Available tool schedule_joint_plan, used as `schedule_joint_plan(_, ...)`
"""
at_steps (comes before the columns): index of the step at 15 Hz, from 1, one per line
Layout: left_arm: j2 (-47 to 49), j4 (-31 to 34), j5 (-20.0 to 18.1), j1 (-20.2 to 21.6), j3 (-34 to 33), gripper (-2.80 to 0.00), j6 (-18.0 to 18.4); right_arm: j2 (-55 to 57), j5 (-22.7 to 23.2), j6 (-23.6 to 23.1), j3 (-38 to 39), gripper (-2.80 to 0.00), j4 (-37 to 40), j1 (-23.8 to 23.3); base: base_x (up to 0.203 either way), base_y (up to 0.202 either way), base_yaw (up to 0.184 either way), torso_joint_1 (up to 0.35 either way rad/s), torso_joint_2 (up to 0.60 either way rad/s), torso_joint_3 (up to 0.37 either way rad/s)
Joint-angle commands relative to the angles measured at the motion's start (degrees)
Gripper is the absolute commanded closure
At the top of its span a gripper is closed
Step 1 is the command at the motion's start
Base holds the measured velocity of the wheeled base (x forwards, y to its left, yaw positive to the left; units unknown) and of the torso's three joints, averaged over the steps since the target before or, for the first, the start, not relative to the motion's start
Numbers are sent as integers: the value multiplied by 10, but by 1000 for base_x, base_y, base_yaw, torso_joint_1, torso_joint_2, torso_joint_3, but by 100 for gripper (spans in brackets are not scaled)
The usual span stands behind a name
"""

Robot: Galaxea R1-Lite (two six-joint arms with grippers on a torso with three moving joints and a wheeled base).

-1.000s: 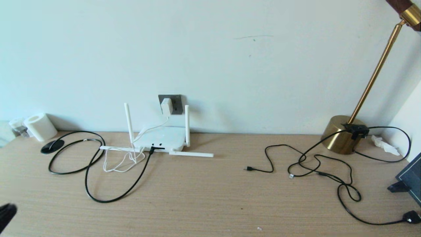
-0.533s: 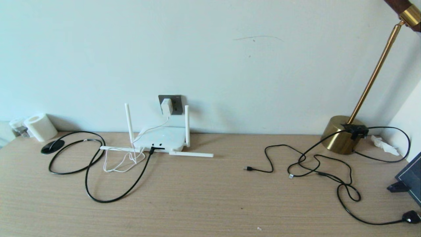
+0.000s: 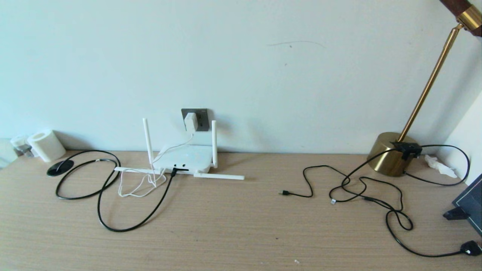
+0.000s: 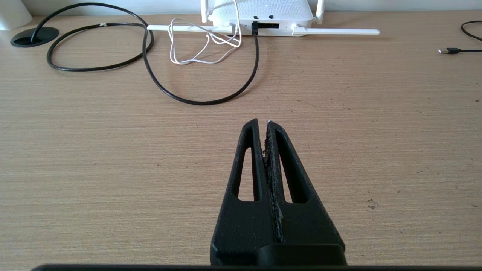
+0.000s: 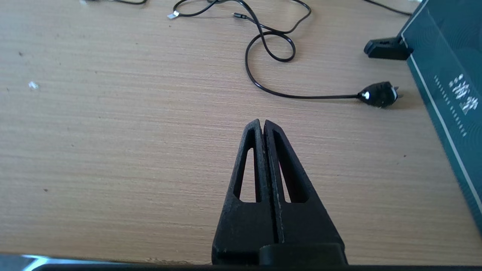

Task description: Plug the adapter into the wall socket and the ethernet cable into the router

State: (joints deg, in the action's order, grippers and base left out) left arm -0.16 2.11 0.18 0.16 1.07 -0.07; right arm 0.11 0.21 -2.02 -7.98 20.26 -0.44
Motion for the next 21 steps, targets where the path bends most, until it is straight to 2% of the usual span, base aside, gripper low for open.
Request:
schedule_joint_plan(1,2,2,0,0,0,0,0,-1,1,4,0,0,1,0,0,0,0,0,0,0)
schedule_joint_plan(4,2,-5,1,0,-3,0,0,0,0,5,0,0,1,0,0,0,0,0,0,0)
schedule_joint_plan(6,2,-32,1,0,-11,0,0,-1,-1,7,1,0,-2,0,0,0,0,0,0,0)
schedule_joint_plan(12,2,-31,1,0,-11,0,0,1,-1,10,77,0,-221,0,0,0,0,0,0,0)
schedule_joint_plan(21,2,-31,1,0,-11,0,-1,0,-3,20,80,0,-207,0,0,0,0,0,0,0)
